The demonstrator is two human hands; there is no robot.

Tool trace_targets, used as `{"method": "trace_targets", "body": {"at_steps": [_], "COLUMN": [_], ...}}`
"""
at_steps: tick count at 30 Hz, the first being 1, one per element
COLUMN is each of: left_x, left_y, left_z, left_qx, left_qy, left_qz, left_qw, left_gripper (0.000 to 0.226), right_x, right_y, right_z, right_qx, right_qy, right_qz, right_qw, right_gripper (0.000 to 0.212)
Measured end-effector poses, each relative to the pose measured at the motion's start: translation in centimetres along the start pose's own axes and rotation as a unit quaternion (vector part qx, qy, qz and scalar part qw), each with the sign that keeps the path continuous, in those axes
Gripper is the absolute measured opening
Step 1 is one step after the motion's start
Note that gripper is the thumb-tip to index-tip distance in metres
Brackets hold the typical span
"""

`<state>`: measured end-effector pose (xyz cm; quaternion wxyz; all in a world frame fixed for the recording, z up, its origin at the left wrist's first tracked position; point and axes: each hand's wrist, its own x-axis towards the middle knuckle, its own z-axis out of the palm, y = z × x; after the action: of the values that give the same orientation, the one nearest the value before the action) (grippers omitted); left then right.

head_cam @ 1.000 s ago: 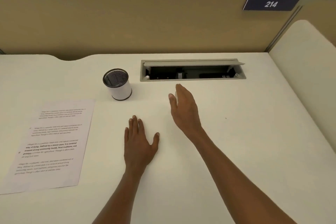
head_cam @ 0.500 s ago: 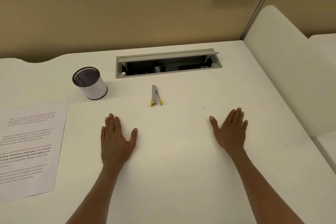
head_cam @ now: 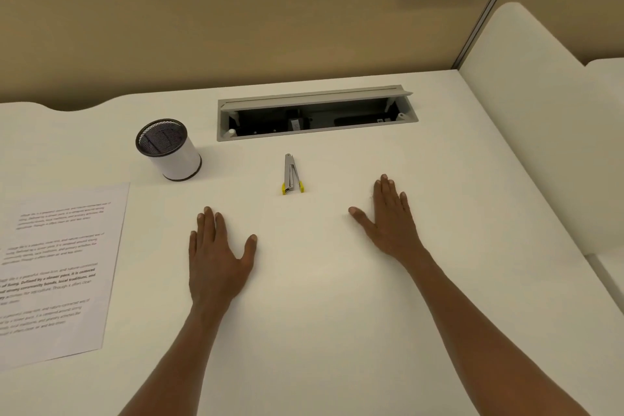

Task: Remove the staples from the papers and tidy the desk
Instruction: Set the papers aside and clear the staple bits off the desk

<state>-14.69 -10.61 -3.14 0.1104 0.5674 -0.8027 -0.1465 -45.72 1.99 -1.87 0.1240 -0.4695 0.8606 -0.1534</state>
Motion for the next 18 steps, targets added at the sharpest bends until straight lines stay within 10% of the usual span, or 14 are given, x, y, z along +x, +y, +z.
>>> {"method": "trace_targets", "body": {"at_steps": [3,10,18], "left_x": [-0.1,0.0,0.1], "left_y": [0.0,0.1,-0.1], "left_z": [0.0,0.0,0.1], "left_qx": [0.001,0.003,0.004], "left_qy": [0.001,0.000,-0.003], "left_qz": [0.000,0.002,0.001], "left_qw": [1.000,1.000,1.000], "left_gripper": [0.092,0.092,0.092], "right_x": [0.4,2.6,3.3], "right_y": [1.7,2.0,0.2], "right_z": [-1.6,-3.2,-3.4], "right_qx": [0.159,0.104,0.169], "right_qy": [0.042,-0.021,-0.060], "right_qz": [0.014,-0.074,0.062], "right_qw": [0.986,0.992,0.982], "right_gripper": [0.067,0.031,0.015]}}
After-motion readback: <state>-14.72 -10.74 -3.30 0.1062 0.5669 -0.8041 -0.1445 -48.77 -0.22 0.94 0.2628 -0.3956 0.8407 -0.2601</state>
